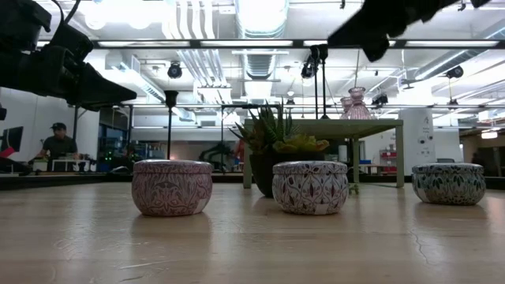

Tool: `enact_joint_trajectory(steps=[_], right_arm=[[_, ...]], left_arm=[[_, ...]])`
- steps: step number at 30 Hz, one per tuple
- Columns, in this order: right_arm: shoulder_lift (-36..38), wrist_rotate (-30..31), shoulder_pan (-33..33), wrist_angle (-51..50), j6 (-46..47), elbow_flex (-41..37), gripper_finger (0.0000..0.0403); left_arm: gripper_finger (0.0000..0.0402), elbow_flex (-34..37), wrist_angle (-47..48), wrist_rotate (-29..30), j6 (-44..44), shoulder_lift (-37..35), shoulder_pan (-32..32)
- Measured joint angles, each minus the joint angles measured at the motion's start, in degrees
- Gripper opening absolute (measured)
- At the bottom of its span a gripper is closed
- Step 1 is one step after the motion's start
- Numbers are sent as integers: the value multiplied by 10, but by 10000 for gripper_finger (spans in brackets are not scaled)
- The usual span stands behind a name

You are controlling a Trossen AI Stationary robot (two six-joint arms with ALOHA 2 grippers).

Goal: Pick & Place candle stick holders
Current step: Put the black candle holder on the shelf

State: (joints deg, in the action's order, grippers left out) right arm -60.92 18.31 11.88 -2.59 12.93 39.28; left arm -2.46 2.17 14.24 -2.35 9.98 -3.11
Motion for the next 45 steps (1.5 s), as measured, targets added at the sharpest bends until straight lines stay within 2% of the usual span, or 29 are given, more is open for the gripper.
enact_joint_trajectory(steps=[3, 7, 10, 14, 16, 20, 26, 28, 30, 33, 37, 42, 45], right_arm=[[-8, -36, 2, 22, -1, -32, 9], [-2, -96, 6, 127, -9, -106, 8], [22, -98, 5, 203, -10, -166, 8], [59, -116, 10, 287, -41, -234, 8], [79, -130, 10, 316, -57, -259, 8], [121, -126, 10, 339, -62, -313, 8], [194, -130, 10, 375, -27, -386, 8], [212, -130, 10, 352, -12, -388, 8], [227, -138, 10, 330, -11, -388, 8], [237, -141, 10, 330, -16, -388, 8], [241, -143, 10, 328, -3, -388, 8], [236, -143, 10, 320, 3, -388, 8], [237, -143, 10, 297, 8, -388, 8]], left_arm=[[23, 0, 0, 0, 0, 0, 0], [23, 0, -1, 0, -3, 0, 0], [23, 0, -13, 13, -36, 1, -1], [23, 0, -14, 11, -26, 1, -1], [23, 0, -28, 5, -1, 1, -1], [23, 0, -84, 1, 114, 2, -1], [23, 0, -181, 11, 141, 4, -1], [23, 0, -228, 34, 155, 3, -1], [23, 0, -253, 82, 145, 8, -2], [25, 0, -231, 150, 161, 21, -2], [55, 0, -176, 173, 199, 57, -4], [125, -1, -140, 233, 259, 131, -15], [169, -1, -146, 243, 284, 181, -26]])
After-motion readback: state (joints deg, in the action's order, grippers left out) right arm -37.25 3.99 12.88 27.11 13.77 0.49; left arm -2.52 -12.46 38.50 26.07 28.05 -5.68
